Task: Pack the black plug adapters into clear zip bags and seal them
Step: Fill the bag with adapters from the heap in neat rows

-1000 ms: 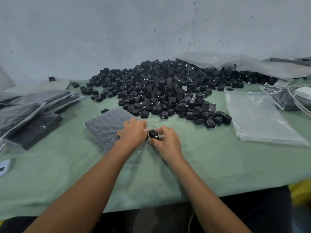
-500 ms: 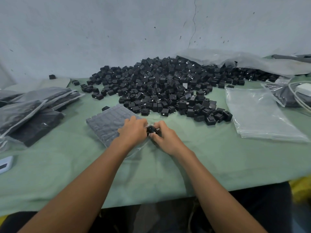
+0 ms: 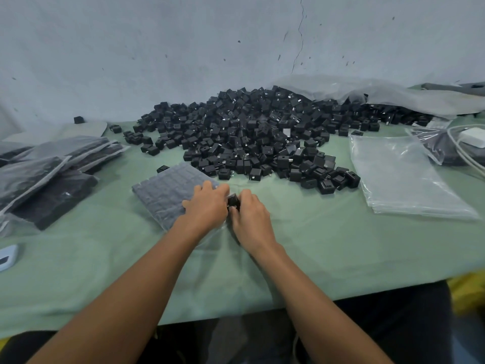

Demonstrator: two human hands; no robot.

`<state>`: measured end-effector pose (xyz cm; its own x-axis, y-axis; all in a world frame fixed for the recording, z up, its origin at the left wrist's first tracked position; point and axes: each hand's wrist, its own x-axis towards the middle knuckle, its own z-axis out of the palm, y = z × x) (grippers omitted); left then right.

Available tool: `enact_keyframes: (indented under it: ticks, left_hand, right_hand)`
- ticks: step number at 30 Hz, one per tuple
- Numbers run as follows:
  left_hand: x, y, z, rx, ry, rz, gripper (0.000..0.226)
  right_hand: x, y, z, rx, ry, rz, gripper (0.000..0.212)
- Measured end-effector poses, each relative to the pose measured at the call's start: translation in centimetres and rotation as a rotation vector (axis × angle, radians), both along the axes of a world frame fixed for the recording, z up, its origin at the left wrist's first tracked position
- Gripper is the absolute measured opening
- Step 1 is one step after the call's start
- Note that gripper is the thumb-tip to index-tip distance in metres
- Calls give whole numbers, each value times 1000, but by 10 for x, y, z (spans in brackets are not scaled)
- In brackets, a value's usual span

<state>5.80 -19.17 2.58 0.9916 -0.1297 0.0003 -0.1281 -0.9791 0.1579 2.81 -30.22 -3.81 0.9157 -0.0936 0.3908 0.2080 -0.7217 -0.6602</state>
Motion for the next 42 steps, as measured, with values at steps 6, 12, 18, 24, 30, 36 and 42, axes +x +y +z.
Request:
enact_keyframes:
  ticks: [6,12,18,24,30,36,42]
  left_hand:
    - [-4,2,-5,6,-18,-23,16]
    - [-6,0,-8,29,-32,-35,13]
    - [-7,3,-7,52,-7,-57,15]
    - [-9,4,-8,42,-14,-69,18]
    - [-7,8,-16,40,-92,-77,15]
    - [-8,17,-42,-14,-259,-45,34]
    - [-3,19,-49,45,-134,-35,54]
  right_hand:
    - [5,-11,-2,83,98,102,41]
    - [16,-15,1,232,155,64,24]
    - [24,-22,12,471,346,132,35]
    - [29,-22,13,528,322,52,21]
    - [25,-9,9,306,216,-59,23]
    - [18,-26,4,243,227,130,28]
    - [22,-15,0,13,105,21,13]
